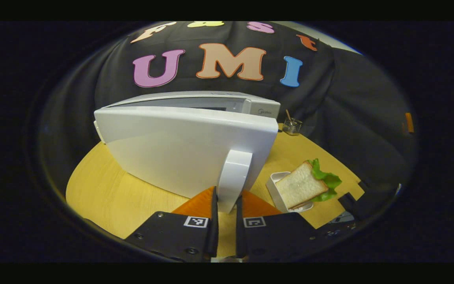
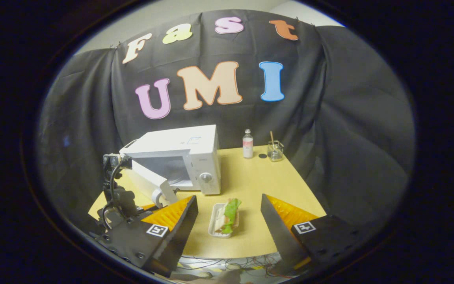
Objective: Open the microwave oven with the left hand, put the food in, and close the microwave oven.
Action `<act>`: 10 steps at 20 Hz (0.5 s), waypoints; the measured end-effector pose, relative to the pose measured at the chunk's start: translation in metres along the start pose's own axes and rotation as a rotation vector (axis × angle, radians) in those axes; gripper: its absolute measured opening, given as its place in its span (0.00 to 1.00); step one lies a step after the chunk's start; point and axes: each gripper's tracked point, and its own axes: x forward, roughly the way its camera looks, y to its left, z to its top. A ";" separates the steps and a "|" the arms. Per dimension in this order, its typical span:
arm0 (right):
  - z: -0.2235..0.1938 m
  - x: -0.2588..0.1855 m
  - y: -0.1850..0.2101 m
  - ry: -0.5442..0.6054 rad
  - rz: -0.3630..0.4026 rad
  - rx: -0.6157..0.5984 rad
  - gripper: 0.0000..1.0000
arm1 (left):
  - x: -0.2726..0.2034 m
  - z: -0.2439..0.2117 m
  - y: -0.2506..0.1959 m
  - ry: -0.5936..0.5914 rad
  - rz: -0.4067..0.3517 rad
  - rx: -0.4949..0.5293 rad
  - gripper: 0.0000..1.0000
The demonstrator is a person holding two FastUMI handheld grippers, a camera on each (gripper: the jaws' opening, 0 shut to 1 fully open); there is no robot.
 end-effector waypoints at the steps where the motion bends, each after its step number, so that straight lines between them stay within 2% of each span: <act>1: -0.005 -0.007 0.005 0.004 -0.005 -0.006 0.99 | -0.007 -0.003 0.005 0.001 -0.002 0.005 0.19; 5: -0.019 -0.033 0.021 0.010 -0.024 -0.011 0.99 | -0.035 -0.017 0.023 0.003 0.000 0.003 0.23; 10: -0.033 -0.055 0.035 0.011 -0.048 0.000 0.99 | -0.067 -0.034 0.052 0.005 0.005 -0.058 0.29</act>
